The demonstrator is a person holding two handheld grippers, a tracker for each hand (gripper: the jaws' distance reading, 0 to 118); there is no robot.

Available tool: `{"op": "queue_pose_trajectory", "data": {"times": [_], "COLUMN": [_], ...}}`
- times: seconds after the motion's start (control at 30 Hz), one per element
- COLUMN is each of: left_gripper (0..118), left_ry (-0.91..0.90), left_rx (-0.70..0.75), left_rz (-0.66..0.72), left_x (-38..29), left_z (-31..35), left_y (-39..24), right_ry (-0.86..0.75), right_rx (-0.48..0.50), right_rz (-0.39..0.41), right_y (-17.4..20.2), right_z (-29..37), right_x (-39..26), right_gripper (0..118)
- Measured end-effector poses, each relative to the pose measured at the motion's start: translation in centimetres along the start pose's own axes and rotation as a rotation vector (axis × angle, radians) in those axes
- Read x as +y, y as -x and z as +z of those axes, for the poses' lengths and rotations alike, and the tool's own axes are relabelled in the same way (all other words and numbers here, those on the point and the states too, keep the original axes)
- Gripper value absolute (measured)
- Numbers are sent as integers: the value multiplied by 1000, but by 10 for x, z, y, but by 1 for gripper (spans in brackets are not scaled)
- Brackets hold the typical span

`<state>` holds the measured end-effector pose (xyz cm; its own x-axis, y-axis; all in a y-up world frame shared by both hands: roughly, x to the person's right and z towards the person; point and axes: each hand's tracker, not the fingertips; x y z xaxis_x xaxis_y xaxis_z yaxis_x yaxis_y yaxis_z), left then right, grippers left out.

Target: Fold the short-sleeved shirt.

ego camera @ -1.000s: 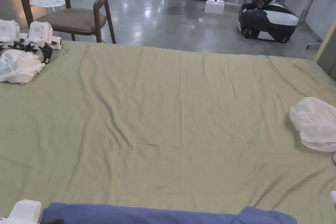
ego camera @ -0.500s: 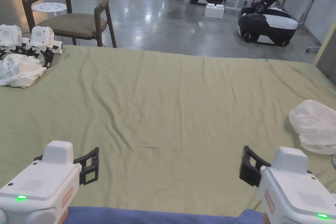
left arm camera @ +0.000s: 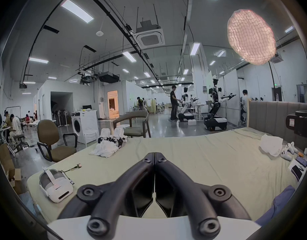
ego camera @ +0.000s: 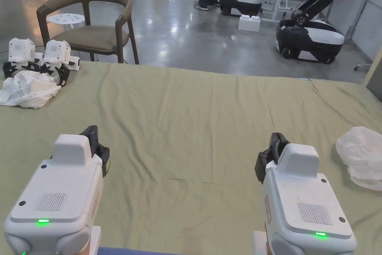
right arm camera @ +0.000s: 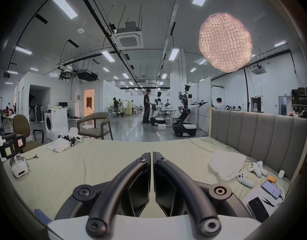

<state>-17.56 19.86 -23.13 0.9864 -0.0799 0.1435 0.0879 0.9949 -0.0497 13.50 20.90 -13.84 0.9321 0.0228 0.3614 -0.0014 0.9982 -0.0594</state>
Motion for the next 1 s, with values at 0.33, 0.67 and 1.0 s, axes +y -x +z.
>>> {"op": "queue_pose_trajectory", "data": {"times": [0.33, 0.67, 1.0], "left_gripper": [0, 63, 82], "left_ry": [394, 928, 1037], "left_rx": [-175, -425, -608], "left_rz": [18, 450, 825], "left_x": [-44, -144, -186], "left_z": [-3, -13, -22], "left_y": [73, 153, 196], "right_ry": [69, 260, 309], "right_rx": [47, 74, 67], "right_rz": [25, 19, 22], "right_y": [-5, -6, -14], "right_z": [-4, -14, -17], "right_x": [-10, -47, -53], "right_gripper": [0, 0, 0]}}
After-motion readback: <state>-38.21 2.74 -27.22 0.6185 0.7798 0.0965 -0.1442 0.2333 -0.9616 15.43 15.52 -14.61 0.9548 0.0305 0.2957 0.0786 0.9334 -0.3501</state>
